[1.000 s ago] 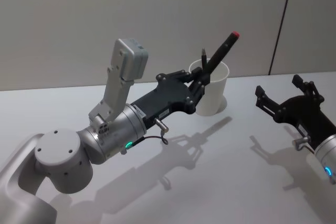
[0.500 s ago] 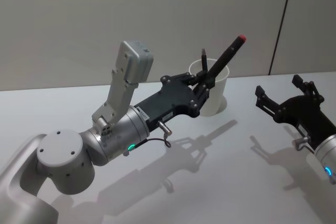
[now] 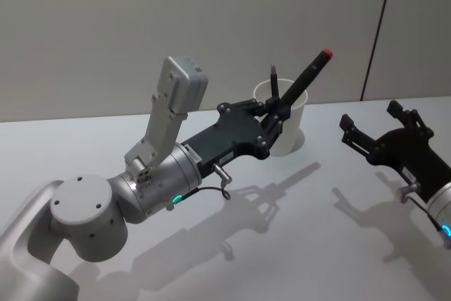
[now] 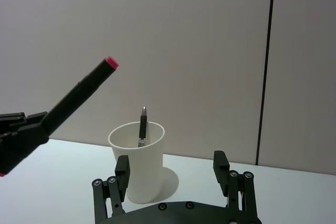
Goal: Place the pen into the pen holder.
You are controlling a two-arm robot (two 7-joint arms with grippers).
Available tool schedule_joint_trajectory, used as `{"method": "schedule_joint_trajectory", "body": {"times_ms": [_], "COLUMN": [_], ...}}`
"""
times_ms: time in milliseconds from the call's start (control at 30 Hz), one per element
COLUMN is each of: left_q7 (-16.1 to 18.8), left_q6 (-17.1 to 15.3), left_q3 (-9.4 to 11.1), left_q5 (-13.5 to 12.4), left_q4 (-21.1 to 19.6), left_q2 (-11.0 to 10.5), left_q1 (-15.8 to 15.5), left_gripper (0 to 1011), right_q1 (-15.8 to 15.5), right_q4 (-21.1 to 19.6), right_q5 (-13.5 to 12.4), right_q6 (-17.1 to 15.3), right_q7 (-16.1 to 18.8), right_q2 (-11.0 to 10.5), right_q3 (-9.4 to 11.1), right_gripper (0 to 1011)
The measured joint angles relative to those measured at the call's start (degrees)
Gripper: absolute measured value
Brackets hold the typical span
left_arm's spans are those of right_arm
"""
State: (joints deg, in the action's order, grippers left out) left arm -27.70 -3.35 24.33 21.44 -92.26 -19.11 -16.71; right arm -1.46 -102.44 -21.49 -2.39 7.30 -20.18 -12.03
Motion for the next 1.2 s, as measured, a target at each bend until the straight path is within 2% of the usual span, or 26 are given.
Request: {"method": "schedule_joint_trajectory", "body": {"times_ms": [200,400,433,533,700,733,767,1000,1100,1200], "left_q7": [0.0,-0.1,-0.1,-0.1,-0.1,-0.1,-0.1,-0.1,-0.1,-0.1], "left_q6": [0.0,0.0,0.0,0.0,0.0,0.0,0.0,0.0,0.0,0.0], "left_q3": [0.0,0.0,0.0,0.0,0.1,0.0,0.0,0.0,0.0,0.0], "left_q5": [0.0,-0.1,-0.1,-0.1,-0.1,-0.1,-0.1,-0.1,-0.1,-0.1], "left_q4": [0.0,0.0,0.0,0.0,0.0,0.0,0.0,0.0,0.0,0.0], "left_q2": [0.0,0.0,0.0,0.0,0.0,0.0,0.0,0.0,0.0,0.0], "left_q1": [0.0,0.0,0.0,0.0,0.0,0.0,0.0,0.0,0.0,0.0], "left_gripper": [180,180,180,180,180,180,180,180,179,180], "right_q1": [-0.4,-0.8,-0.8,-0.9,-1.0,-1.0,-1.0,-0.7,-0.6,-0.3], "right_q4": [-0.8,-1.5,-1.6,-1.9,-2.2,-2.3,-2.3,-2.4,-2.4,-2.3], "right_q5": [-4.5,-10.0,-11.6,-13.6,-18.8,-20.4,-20.4,-27.8,-30.2,-34.2], "right_q6": [-0.6,-1.6,-1.9,-2.3,-3.8,-4.3,-4.3,-6.6,-7.4,-8.8], "right_q7": [1.8,3.6,4.0,4.6,5.7,6.0,6.0,6.7,6.7,6.8], "right_q2": [-0.4,-0.7,-0.7,-0.8,-0.9,-0.8,-0.8,-0.6,-0.5,-0.3], "right_q3": [0.6,1.3,1.5,1.8,2.3,2.4,2.4,3.1,3.2,3.4], "right_gripper": [1001,1001,1001,1001,1001,1001,1001,1001,1001,1001]}}
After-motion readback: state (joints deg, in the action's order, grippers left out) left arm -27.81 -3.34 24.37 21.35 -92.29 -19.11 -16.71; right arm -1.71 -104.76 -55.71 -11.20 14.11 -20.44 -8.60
